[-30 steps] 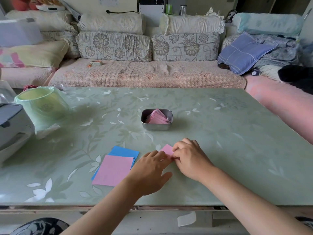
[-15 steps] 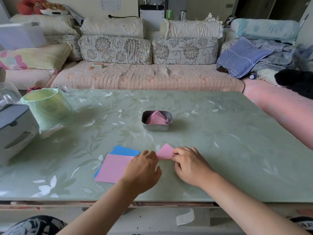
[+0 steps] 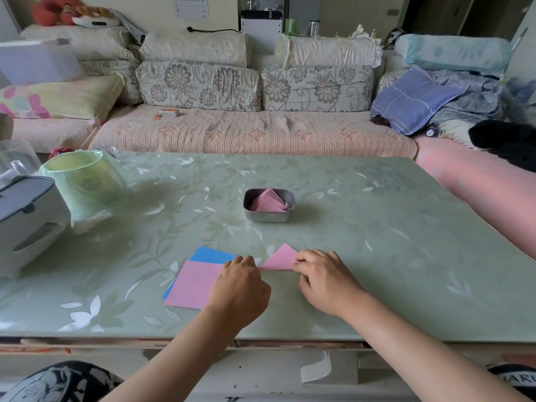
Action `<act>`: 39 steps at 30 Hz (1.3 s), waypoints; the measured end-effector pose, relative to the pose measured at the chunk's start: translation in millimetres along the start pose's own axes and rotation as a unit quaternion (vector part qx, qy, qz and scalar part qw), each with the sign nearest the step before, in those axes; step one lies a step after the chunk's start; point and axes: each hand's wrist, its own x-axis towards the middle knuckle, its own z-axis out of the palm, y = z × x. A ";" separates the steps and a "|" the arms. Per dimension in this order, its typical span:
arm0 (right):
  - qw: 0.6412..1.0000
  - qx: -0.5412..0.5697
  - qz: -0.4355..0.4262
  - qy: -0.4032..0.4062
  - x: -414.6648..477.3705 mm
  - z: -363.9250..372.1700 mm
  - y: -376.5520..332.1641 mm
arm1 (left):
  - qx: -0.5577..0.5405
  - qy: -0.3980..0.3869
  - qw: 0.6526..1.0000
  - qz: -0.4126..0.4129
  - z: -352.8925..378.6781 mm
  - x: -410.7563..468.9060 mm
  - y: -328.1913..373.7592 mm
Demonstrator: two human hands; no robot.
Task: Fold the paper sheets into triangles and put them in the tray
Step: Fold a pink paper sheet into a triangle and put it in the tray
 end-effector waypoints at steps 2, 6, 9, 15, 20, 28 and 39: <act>1.000 0.000 0.001 0.002 0.4 0.7 -0.3 | -0.028 0.022 0.999 -0.021 -0.3 -0.3 0.1; 1.000 -0.010 0.002 -0.006 0.8 1.6 -1.0 | -0.093 0.078 0.991 0.061 3.6 4.5 -1.2; 1.000 -0.004 0.003 -0.013 0.5 -0.5 -1.9 | -0.108 0.010 0.981 0.161 9.2 7.5 4.4; 1.000 0.003 0.016 -0.022 -2.2 -3.1 -2.7 | -0.115 0.009 0.981 0.158 16.8 8.2 16.9; 0.999 -0.018 0.032 -0.027 -4.2 -3.6 -2.9 | -0.059 0.027 0.987 0.149 15.6 8.8 23.3; 0.993 -0.055 0.099 -0.019 -10.4 -9.0 7.5 | 0.007 0.000 0.989 0.146 15.8 14.0 30.6; 0.989 -0.039 0.140 0.002 -22.3 -12.0 28.7 | -0.079 -0.024 0.988 0.134 14.8 31.6 21.9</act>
